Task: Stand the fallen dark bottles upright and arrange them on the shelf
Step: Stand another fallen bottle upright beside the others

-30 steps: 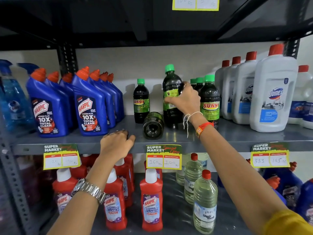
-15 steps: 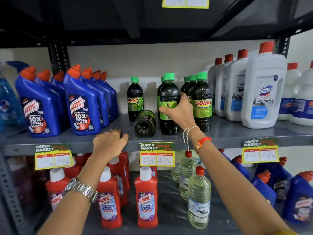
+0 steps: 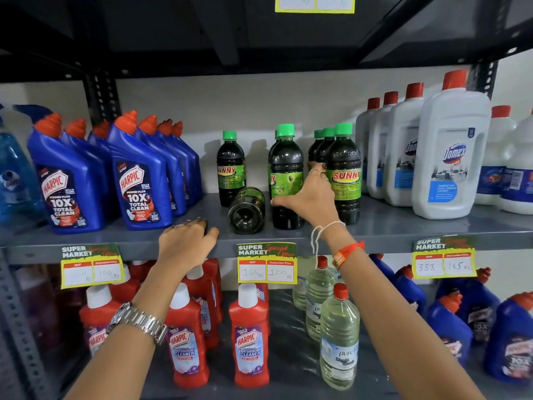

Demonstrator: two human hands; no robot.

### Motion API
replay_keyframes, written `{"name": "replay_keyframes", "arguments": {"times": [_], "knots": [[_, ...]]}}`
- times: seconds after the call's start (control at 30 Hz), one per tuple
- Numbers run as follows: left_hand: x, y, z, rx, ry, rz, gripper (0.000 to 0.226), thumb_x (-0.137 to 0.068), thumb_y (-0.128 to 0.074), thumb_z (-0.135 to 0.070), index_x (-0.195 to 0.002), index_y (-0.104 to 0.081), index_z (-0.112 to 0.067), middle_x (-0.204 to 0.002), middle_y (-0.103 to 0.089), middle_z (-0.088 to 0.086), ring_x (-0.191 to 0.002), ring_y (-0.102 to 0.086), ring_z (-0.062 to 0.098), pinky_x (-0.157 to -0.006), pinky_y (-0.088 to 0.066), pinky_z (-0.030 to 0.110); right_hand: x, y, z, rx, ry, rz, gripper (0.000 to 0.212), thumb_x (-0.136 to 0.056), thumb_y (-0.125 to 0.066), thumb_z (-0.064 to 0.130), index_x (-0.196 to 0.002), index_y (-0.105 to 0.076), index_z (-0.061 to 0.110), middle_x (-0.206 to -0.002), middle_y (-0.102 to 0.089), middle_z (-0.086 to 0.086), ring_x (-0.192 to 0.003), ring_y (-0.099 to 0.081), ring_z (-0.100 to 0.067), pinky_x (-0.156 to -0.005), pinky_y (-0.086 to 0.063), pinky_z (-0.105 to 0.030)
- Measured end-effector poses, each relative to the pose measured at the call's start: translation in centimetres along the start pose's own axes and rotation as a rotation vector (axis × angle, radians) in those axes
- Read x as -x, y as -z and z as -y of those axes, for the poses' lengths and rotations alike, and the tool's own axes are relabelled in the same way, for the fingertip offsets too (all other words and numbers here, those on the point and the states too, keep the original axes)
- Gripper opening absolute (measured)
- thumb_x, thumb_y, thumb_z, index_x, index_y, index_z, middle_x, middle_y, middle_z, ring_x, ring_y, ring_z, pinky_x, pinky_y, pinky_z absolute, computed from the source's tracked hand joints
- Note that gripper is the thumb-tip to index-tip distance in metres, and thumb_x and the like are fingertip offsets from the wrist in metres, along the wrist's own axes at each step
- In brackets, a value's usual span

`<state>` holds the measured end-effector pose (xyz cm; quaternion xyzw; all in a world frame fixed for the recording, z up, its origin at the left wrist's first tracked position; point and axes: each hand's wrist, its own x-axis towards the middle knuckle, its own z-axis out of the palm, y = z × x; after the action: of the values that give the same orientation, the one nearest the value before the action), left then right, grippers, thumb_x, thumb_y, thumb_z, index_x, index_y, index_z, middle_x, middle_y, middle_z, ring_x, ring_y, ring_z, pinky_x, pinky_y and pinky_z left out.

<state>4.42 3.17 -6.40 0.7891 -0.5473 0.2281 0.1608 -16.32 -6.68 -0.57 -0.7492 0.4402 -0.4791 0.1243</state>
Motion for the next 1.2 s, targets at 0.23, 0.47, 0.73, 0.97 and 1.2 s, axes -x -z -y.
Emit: {"name": "replay_keyframes", "arguments": {"times": [0.23,0.47,0.73,0.97,1.2], "knots": [[0.2,0.2,-0.2,0.057,0.041,-0.028,0.043,-0.091,-0.028,-0.039,-0.106,-0.058,-0.012,-0.108,-0.065,0.013,-0.098,-0.059,0.029,-0.069,-0.037,0.033,-1.3,0.0,-1.5,-0.627,-0.185,0.282,0.071,-0.073,-0.070,-0.006,-0.131,-0.029,0.000,-0.129,-0.053,-0.023,-0.103,-0.055,-0.022,-0.085,-0.050,-0.030],[0.1,0.2,-0.2,0.051,0.038,-0.031,0.043,-0.091,-0.028,-0.039,-0.108,-0.058,-0.013,-0.105,-0.066,0.012,-0.095,-0.060,0.028,-0.070,-0.039,0.034,-1.1,-0.5,-1.0,-0.330,-0.093,0.163,0.077,-0.060,-0.086,0.023,-0.121,-0.042,0.005,-0.107,-0.056,-0.002,-0.096,-0.053,-0.014,-0.083,-0.042,-0.022],[0.2,0.2,-0.2,0.069,0.041,-0.034,0.041,-0.091,-0.029,-0.039,-0.102,-0.059,-0.013,-0.103,-0.066,0.011,-0.093,-0.060,0.027,-0.070,-0.040,0.034,-1.5,0.1,-0.7,-0.584,-0.196,0.313,0.064,-0.072,-0.069,-0.006,-0.127,-0.036,0.001,-0.095,-0.060,-0.006,-0.088,-0.058,-0.015,-0.068,-0.050,-0.016],[0.1,0.2,0.1,0.089,0.034,-0.005,0.048,-0.089,-0.026,-0.044,-0.106,-0.059,-0.014,-0.112,-0.065,0.010,-0.099,-0.059,0.027,-0.070,-0.037,0.033,2.0,2.0,1.8,0.000,0.074,0.168,0.080,-0.073,-0.075,0.023,-0.131,-0.028,-0.004,-0.124,-0.050,-0.017,-0.117,-0.049,-0.031,-0.095,-0.041,-0.033],[0.8,1.2,1.3,0.090,-0.049,0.124,0.088,-0.068,-0.006,-0.070,-0.122,-0.055,-0.021,-0.128,-0.058,0.006,-0.113,-0.055,0.026,-0.080,-0.042,0.037,2.3,0.6,8.7,0.415,0.383,0.094,0.070,-0.081,-0.060,0.036,-0.133,-0.034,-0.003,-0.129,-0.046,-0.023,-0.118,-0.042,-0.038,-0.097,-0.037,-0.039]]}}
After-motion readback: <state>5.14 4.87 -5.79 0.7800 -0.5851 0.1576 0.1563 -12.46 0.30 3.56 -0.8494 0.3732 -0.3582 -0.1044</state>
